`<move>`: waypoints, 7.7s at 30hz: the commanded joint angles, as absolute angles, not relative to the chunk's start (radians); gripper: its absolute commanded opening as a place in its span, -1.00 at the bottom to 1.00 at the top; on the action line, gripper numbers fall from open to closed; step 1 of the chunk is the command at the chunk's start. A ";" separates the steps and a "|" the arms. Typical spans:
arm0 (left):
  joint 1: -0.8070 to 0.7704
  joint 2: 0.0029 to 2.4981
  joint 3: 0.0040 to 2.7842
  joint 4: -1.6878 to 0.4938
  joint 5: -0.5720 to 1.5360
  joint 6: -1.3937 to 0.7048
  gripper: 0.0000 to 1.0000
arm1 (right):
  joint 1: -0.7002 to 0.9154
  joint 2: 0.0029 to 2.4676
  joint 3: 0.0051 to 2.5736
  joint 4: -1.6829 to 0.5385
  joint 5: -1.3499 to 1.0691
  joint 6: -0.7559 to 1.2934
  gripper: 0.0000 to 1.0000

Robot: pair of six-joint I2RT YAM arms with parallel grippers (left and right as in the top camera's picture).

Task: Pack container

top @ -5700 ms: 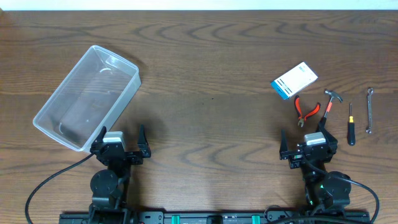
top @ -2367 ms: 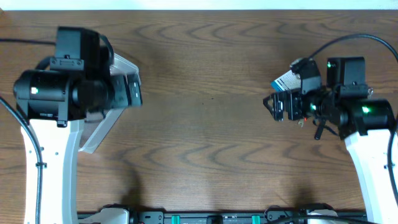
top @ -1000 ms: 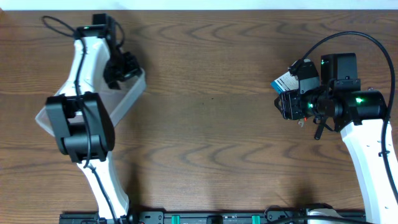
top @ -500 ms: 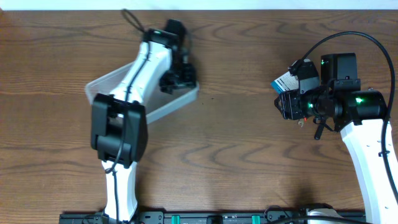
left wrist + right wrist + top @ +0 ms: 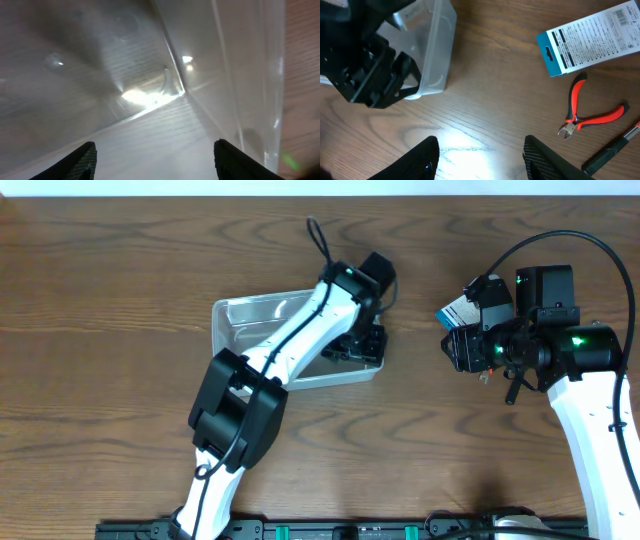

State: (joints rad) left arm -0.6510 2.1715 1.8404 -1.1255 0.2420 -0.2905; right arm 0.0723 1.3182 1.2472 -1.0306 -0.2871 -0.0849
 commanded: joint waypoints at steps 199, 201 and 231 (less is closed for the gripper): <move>0.066 1.308 1.640 -1.391 0.011 -0.294 0.96 | -0.039 2.375 1.913 -1.083 0.085 0.679 0.98; 0.066 1.308 1.640 -1.391 0.011 -0.294 0.96 | -0.039 2.375 1.913 -1.084 0.085 0.679 0.96; 0.066 1.308 1.640 -1.391 0.010 -0.293 0.96 | -0.039 2.375 1.913 -1.092 0.080 0.678 -0.34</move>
